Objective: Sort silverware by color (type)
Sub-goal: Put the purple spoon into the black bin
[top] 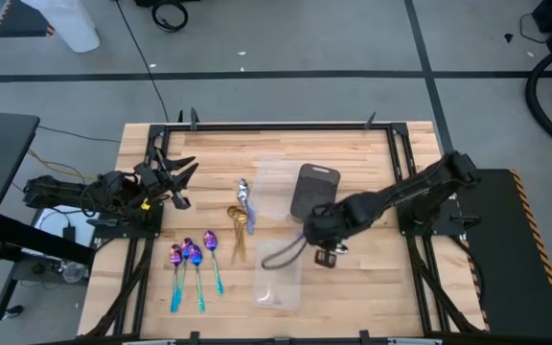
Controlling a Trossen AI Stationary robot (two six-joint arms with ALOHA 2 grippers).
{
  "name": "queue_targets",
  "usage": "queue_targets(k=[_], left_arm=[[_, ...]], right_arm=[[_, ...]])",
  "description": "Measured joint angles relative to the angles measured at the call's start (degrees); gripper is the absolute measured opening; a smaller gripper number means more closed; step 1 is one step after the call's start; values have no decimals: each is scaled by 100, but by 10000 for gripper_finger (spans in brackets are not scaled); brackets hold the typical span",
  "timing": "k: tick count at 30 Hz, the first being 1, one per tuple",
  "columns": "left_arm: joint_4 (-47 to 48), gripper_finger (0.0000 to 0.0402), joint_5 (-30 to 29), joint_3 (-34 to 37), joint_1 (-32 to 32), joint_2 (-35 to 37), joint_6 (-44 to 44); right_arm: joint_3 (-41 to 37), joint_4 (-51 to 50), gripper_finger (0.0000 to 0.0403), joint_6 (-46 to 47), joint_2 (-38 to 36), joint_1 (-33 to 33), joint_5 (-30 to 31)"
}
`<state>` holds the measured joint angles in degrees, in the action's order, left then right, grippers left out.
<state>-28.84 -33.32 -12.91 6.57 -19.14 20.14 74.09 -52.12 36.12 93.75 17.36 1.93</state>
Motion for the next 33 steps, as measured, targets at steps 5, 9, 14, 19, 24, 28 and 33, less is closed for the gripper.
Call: queue_targets(k=[5, 9, 14, 19, 24, 28, 33], left_arm=[[49, 94, -2, 0, 2, 2, -23], [92, 94, -2, 0, 0, 2, -195], [95, 94, -195, 0, 0, 1, -609], [142, 94, -513, -8, 0, 2, -753], [1441, 94, -654, -573, -1, -55, -1148], [2778, 94, -654, -1177, -1, -262, -1547], [3219, 94, -654, -1377, 0, -452, -1659]], right_arm=[[376, -17, 53, -18, -253, -143, -41], [680, -28, 53, -2, -557, -244, -6], [767, -62, 54, 320, -969, -461, -4], [767, -77, 54, 648, -1378, -685, 9], [769, -76, 54, 1060, -1607, -999, 344], [750, -62, 55, 1077, -1588, -1296, 645], [719, -347, 55, 1131, -1344, -1653, 1225]])
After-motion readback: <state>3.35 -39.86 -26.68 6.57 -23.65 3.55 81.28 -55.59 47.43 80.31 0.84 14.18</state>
